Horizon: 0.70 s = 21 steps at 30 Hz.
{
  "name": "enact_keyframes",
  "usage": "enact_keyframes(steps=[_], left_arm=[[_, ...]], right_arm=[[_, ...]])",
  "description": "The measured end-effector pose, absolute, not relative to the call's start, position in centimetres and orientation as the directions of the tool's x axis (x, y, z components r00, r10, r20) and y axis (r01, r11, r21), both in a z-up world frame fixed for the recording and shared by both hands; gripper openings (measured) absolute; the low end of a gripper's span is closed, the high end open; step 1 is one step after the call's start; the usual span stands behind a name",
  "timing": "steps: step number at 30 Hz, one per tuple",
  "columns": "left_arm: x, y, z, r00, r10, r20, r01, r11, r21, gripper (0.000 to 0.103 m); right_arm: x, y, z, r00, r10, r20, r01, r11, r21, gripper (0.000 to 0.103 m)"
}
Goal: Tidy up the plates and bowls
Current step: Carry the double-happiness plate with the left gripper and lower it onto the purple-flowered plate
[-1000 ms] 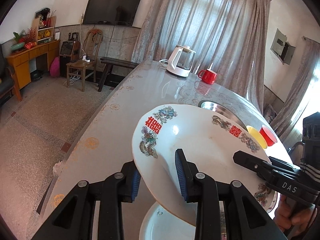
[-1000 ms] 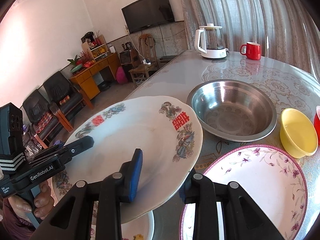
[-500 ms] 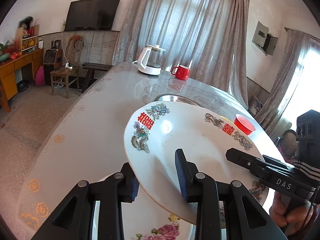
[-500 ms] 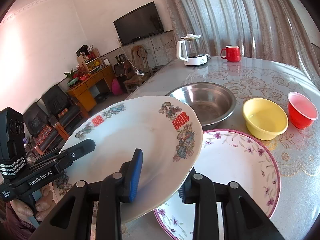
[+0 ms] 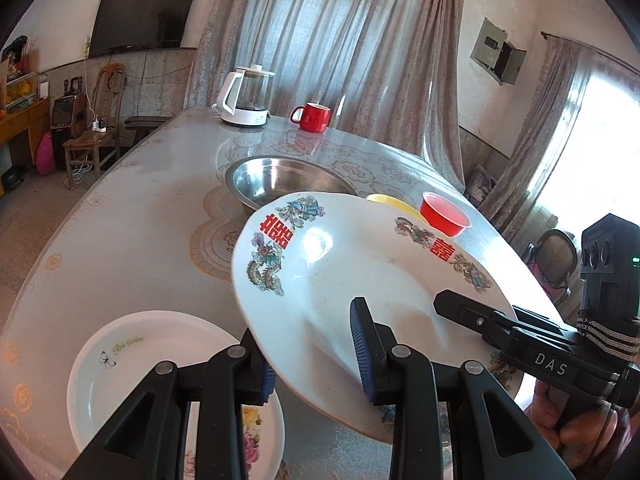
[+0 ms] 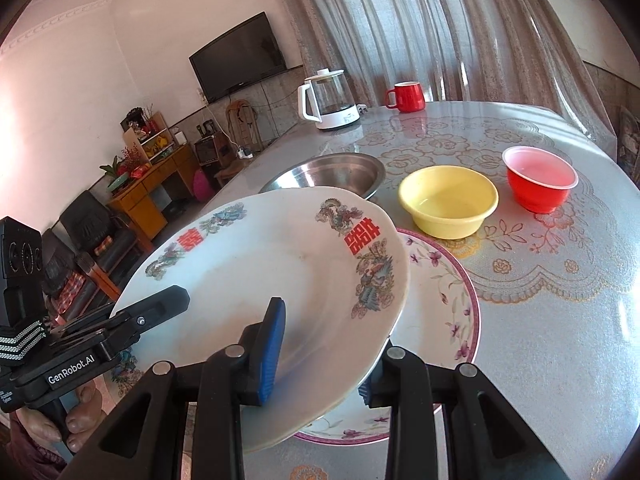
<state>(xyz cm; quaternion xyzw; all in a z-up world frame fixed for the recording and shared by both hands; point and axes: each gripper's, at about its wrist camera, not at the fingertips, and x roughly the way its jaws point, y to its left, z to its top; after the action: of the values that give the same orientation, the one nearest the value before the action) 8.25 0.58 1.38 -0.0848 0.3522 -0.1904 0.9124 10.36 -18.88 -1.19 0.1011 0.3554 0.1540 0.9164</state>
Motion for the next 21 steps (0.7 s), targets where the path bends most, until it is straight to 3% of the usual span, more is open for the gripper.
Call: enact_keyframes(steps=[21], left_arm=[[10.8, -4.3, -2.4, 0.563, -0.422, -0.710, 0.313, 0.905, -0.289, 0.033]], right_arm=[[9.9, -23.7, -4.2, 0.663, 0.276, -0.696, -0.076, 0.950, 0.304, 0.030]])
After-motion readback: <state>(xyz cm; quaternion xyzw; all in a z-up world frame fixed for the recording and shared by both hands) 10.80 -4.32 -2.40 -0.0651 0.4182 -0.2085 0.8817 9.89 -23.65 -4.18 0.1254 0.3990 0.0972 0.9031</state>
